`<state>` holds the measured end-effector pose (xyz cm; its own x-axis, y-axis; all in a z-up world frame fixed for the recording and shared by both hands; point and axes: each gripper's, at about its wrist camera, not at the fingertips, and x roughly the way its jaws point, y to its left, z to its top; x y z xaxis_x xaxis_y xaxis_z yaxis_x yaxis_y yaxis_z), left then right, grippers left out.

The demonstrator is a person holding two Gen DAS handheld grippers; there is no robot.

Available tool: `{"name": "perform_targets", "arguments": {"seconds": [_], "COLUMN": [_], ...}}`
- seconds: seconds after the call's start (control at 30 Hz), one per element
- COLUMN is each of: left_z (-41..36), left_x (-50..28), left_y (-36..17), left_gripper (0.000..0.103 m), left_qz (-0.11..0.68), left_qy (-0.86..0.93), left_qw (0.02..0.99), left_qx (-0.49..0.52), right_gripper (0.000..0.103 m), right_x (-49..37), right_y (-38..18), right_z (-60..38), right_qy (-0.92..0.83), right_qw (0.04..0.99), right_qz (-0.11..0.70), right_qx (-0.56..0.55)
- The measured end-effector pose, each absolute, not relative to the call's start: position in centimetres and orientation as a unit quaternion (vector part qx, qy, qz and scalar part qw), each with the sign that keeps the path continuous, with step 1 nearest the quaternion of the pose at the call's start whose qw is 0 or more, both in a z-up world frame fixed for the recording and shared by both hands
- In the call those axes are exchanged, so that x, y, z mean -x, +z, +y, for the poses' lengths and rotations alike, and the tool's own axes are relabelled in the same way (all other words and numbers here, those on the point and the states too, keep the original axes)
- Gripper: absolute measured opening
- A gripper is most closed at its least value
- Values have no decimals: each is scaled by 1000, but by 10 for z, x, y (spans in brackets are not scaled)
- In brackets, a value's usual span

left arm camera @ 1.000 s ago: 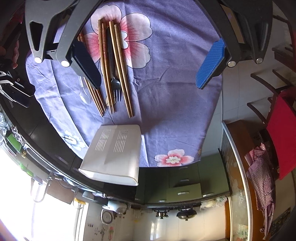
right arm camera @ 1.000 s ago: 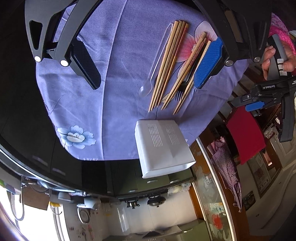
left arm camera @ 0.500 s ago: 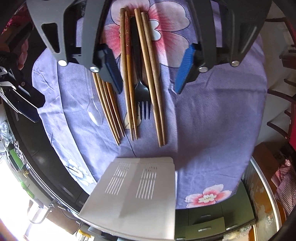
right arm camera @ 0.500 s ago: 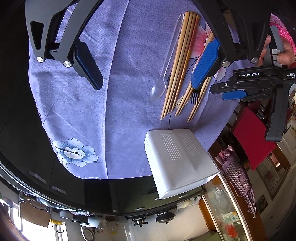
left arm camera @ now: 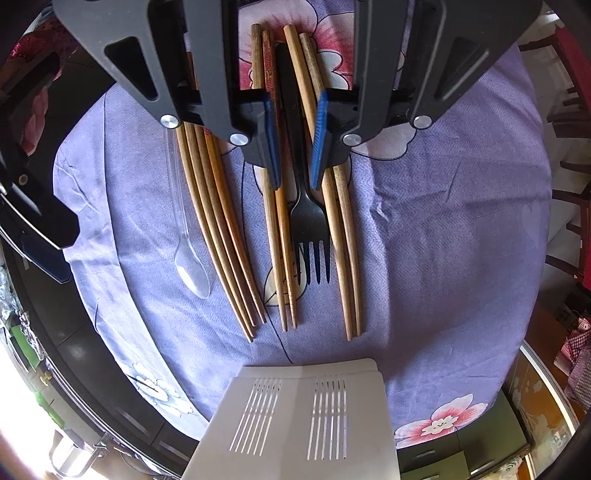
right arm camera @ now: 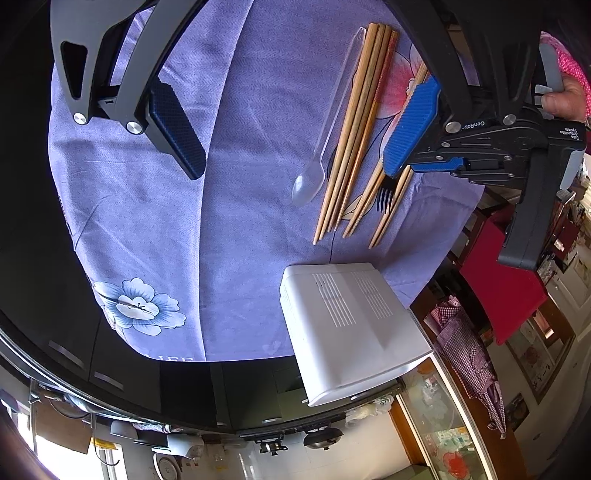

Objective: Organize utensils
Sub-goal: 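Lower the left tool onto the black fork and close on it, then lift the black fork with the left tool while the right tool grasps the clear spoon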

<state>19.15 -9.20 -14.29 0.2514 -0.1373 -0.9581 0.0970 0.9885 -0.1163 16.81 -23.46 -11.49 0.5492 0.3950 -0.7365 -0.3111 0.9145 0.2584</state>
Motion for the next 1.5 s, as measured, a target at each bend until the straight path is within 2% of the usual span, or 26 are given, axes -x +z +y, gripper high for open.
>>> {"name": "perform_targets", "arguments": {"seconds": [0.47, 0.83, 0.93, 1.0, 1.13, 1.2, 1.4, 1.5], "left_z": [-99, -99, -95, -92, -88, -86, -82, -80], "left_x": [-201, -200, -194, -191, -183, -182, -177, -176], "left_y": [-154, -143, -126, -116, -103, -101, -99, -98], "left_gripper": [10, 9, 9, 9, 9, 9, 9, 9], "left_qz": [616, 582, 558, 545, 529, 526, 521, 518], "left_qy": [-58, -66, -65, -67, -69, -71, -82, -86], "left_qw": [786, 811, 827, 835, 845, 847, 849, 851], "left_qx": [-6, 7, 10, 10, 11, 12, 17, 17], "right_gripper": [96, 94, 83, 71, 59, 50, 30, 25], "right_x": [-163, -172, -178, -182, -189, -189, -194, -195], "right_y": [-109, -121, -127, -133, -144, -148, -164, -170], "right_z": [-234, -226, -221, -216, -200, -191, -174, -171], "right_qy": [209, 200, 211, 219, 223, 215, 175, 163], "right_qw": [881, 869, 855, 845, 830, 829, 824, 823], "right_qz": [423, 452, 473, 487, 511, 517, 537, 543], "right_qx": [-45, -21, -22, -22, -6, 7, 46, 44]}}
